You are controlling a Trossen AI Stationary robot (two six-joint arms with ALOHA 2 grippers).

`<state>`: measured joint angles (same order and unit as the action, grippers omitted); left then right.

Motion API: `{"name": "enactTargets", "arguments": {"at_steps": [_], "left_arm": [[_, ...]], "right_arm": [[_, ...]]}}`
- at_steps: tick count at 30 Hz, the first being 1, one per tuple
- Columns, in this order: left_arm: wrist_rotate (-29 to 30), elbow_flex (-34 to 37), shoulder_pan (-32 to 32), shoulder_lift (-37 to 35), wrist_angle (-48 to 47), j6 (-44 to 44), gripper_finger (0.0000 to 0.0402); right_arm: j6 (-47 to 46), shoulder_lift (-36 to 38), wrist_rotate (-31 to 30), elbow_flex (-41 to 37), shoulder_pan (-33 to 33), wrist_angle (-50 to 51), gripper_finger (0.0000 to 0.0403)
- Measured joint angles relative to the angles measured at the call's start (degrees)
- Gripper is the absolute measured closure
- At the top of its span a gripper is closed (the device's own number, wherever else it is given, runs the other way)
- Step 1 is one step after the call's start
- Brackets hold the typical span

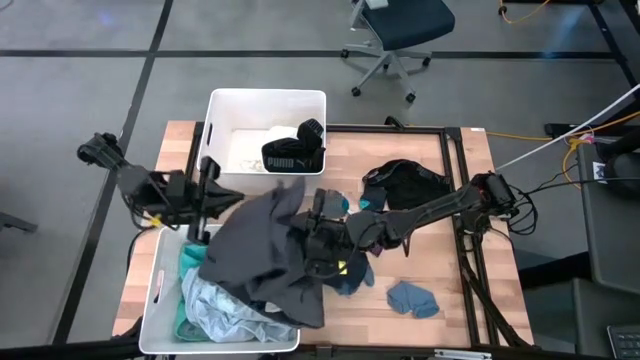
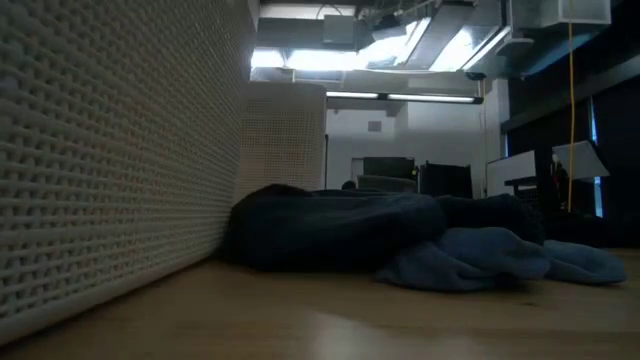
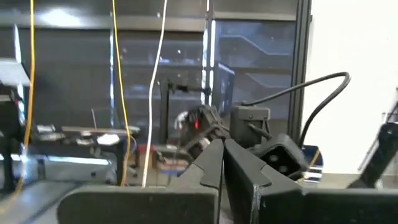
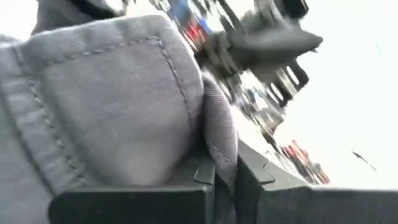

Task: Sort clothes
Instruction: Put the gray short into the bottom laundry organizer

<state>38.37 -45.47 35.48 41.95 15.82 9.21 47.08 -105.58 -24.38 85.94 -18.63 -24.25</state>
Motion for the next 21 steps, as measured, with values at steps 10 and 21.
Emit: {"name": "enactTargets", "arguments": {"at_steps": [10,21], "left_arm": [[0.0,-5.8,0.0,0.1,-1.5,7.5,0.0396],[0.0,-6.6,0.0,0.3,-14.1,0.3,0.0396]], "right_arm": [[-6.7,-9.4,15.4,15.8,4.0,0.8,0.0377],[-25.0,-20.7,20.6,26.0,5.1,13.1,0.0367]]}}
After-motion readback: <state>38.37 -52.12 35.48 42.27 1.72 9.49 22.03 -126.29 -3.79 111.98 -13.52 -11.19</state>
